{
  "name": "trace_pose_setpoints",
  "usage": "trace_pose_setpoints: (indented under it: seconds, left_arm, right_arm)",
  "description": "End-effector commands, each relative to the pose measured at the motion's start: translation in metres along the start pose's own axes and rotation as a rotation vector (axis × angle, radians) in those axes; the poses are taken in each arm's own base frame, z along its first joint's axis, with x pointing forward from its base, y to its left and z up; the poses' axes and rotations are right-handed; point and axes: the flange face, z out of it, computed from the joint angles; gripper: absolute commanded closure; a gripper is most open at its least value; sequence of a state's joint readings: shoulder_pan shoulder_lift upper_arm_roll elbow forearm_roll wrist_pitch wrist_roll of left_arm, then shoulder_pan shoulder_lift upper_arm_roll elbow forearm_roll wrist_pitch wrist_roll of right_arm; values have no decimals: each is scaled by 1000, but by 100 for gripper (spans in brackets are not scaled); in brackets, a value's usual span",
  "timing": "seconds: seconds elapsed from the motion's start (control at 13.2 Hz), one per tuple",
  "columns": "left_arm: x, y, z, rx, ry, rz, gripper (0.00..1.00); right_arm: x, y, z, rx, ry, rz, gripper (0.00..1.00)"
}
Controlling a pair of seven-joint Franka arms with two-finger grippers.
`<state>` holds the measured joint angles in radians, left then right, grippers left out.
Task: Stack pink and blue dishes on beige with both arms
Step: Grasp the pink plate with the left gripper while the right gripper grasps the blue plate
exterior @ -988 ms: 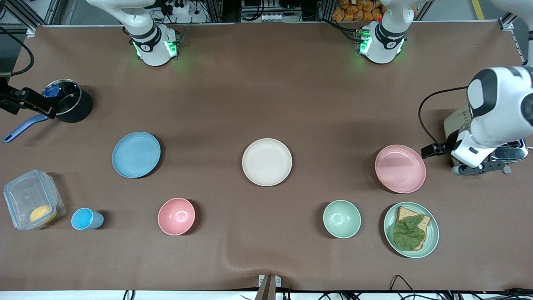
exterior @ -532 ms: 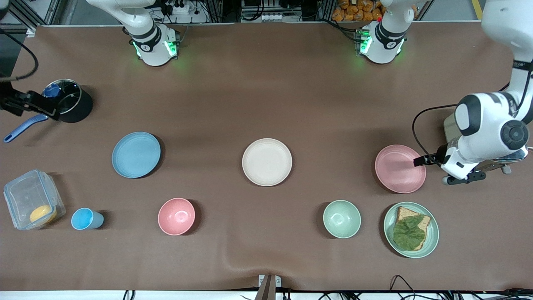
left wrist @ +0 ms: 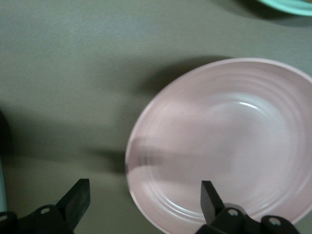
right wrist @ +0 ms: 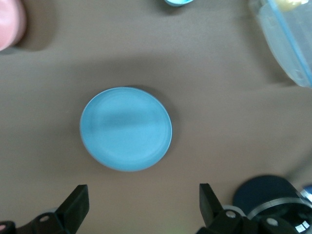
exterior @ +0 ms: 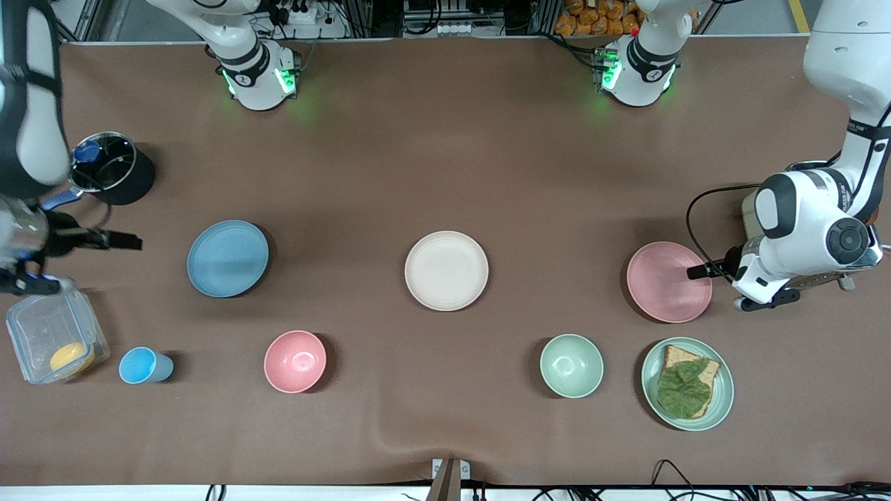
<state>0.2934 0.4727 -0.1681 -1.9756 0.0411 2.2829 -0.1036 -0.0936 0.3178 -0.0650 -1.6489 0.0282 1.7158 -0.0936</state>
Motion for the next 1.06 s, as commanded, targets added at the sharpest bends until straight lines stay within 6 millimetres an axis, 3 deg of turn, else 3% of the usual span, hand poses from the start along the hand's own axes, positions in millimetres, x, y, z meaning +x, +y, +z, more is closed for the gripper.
trace_pose_setpoints:
  seconds: [0.0, 0.3, 0.46, 0.61, 0.76, 0.99]
  left_arm:
    - [3, -10, 10, -17, 8, 2, 0]
    - [5, -12, 27, -24, 6, 8, 1]
    - [6, -19, 34, -29, 8, 2, 12]
    - [7, -20, 33, -29, 13, 20, 30]
    - [9, -17, 31, -31, 17, 25, 60]
    - [9, -16, 31, -49, 16, 7, 98]
  right_arm:
    - [-9, 0, 46, 20, 34, -58, 0]
    - [-18, 16, 113, 27, 38, -140, 0]
    - [-21, 27, 144, 23, 54, -179, 0]
    - [-22, 44, 177, 25, 53, -203, 0]
    - [-18, 49, 199, 48, 42, -194, 0]
    - [-14, 50, 221, 62, 23, -187, 0]
